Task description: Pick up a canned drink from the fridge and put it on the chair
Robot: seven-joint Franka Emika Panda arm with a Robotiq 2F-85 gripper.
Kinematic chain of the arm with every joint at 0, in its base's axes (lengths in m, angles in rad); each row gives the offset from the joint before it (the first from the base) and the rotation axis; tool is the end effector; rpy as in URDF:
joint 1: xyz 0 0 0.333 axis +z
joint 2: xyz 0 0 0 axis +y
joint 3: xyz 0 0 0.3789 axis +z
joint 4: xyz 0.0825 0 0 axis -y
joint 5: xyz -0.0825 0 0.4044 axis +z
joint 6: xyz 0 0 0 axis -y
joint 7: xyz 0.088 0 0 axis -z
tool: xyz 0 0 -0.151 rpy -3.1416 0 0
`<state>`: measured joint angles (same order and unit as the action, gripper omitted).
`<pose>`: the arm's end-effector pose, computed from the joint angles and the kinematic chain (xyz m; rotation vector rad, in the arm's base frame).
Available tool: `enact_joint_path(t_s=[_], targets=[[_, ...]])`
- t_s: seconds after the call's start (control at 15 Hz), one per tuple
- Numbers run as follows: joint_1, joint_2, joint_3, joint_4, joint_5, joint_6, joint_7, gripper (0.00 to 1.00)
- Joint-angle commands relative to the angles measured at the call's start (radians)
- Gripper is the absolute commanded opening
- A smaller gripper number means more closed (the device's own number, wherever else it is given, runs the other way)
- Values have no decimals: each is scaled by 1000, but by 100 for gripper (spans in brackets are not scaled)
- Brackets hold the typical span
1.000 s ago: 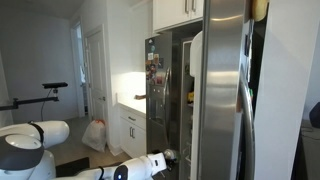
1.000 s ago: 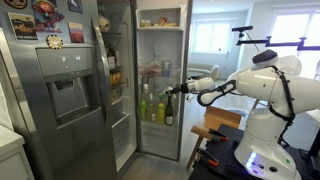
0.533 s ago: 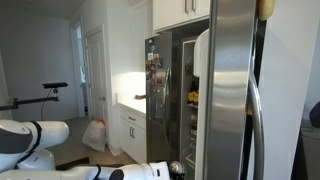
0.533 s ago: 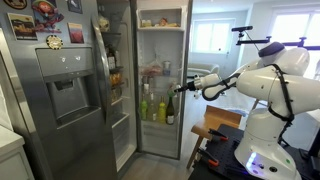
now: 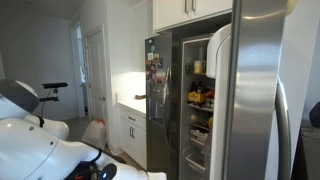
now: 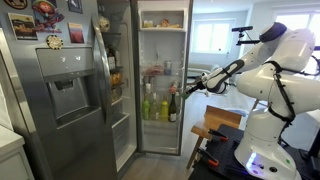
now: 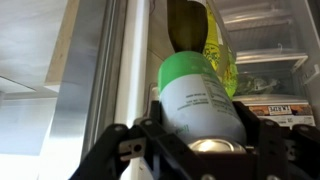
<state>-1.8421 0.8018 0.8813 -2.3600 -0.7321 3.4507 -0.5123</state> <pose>0.4001 -0.4285 0.2112 2.7434 -0.0162 1.3045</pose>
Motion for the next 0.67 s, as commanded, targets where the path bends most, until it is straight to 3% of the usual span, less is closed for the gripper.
enact_joint_path(t_s=[0.0,0.2,0.4,0.47,0.53,0.6], targets=[[93,-241,-60,-108,255,25,-85,47],[194,-370,-90,-185,440,22,-109,47],[308,-447,-120,-227,554,19,-97,47],[380,-467,-196,-219,454,18,26,47],[389,-456,-166,-227,583,18,-80,47],[440,-463,-201,-222,600,17,-62,47]])
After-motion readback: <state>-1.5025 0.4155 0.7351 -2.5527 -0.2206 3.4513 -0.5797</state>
